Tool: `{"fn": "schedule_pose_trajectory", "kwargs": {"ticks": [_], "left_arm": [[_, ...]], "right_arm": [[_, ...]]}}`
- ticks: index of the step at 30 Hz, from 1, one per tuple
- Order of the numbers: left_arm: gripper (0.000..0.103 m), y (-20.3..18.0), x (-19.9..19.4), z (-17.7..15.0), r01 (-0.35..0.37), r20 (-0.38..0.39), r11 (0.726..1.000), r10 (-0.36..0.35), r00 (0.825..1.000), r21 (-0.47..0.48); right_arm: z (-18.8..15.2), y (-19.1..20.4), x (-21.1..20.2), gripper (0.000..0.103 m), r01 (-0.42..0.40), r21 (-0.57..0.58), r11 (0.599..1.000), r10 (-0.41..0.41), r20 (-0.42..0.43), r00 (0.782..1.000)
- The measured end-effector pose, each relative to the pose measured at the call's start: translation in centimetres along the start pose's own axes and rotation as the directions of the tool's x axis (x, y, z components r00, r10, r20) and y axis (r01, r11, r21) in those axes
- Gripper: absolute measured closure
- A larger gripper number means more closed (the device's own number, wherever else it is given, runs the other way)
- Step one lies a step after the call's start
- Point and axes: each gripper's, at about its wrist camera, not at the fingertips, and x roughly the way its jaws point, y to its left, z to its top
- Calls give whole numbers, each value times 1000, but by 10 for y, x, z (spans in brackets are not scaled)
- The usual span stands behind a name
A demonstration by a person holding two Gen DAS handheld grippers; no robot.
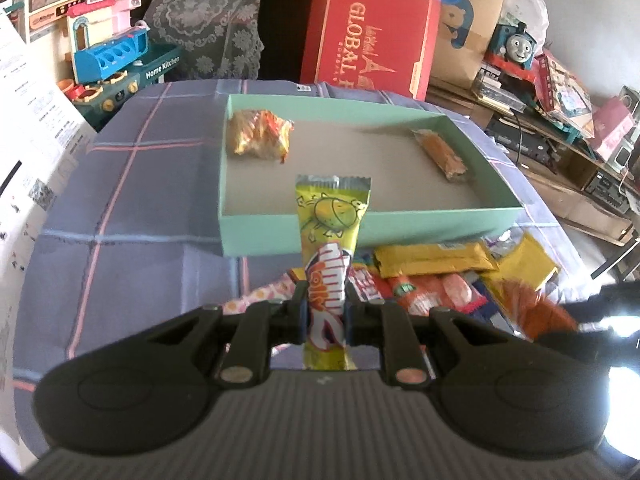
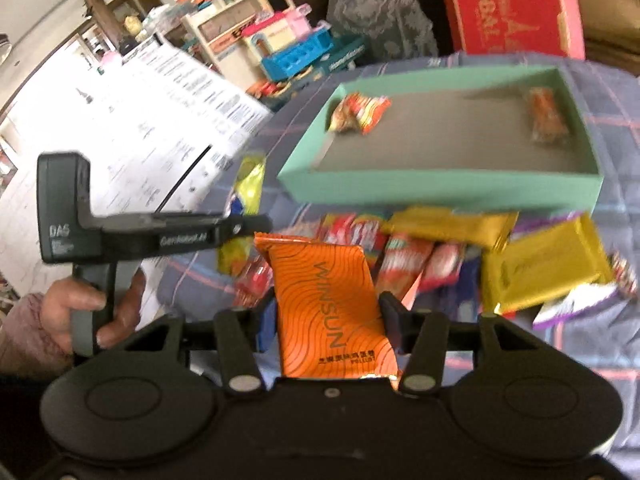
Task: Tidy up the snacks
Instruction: 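Place both snacks in the green tray and open both grippers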
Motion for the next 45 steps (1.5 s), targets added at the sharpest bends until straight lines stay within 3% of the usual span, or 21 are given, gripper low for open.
{"fn": "schedule_pose_trajectory", "kwargs": {"ticks": [10, 21, 32, 33, 34, 35, 36, 37, 39, 42, 45], "left_arm": [[87, -1, 49, 76, -33, -2, 998, 33, 999, 44], [87, -14, 160, 162, -61, -84, 996, 66, 994, 67], [86, -8, 235, 184, -103, -136, 991, 113, 984, 80], [83, -8, 237, 185, -114, -131, 990, 125, 984, 86], [70, -9, 240, 186, -129, -122, 987, 139, 983, 91], [60, -9, 241, 187, -141, -114, 985, 152, 982, 96], [41, -9, 239, 188, -136, -103, 986, 146, 984, 92], [30, -10, 236, 188, -128, -93, 988, 136, 986, 86], [15, -13, 230, 187, -133, -69, 988, 139, 988, 84], [4, -23, 220, 183, -170, -36, 978, 176, 984, 118], [2, -26, 207, 178, -165, -38, 979, 170, 985, 117]], "right_arm": [[77, -54, 20, 52, 188, 110, 976, -199, 97, 975], [164, -126, 94, 52, 316, 194, 929, -337, 91, 937], [202, -167, 168, 50, 392, 204, 897, -410, 54, 910], [203, -167, 172, 48, 401, 196, 895, -419, 57, 906], [204, -167, 175, 46, 410, 186, 893, -427, 64, 902], [206, -165, 178, 35, 414, 180, 892, -431, 69, 900], [207, -164, 178, 27, 409, 180, 895, -427, 78, 901], [206, -162, 177, 15, 404, 183, 896, -425, 93, 901], [206, -156, 171, 9, 400, 174, 900, -423, 119, 898], [205, -150, 165, 1, 398, 160, 903, -419, 128, 899], [201, -144, 156, 0, 387, 157, 908, -408, 131, 904]]}}
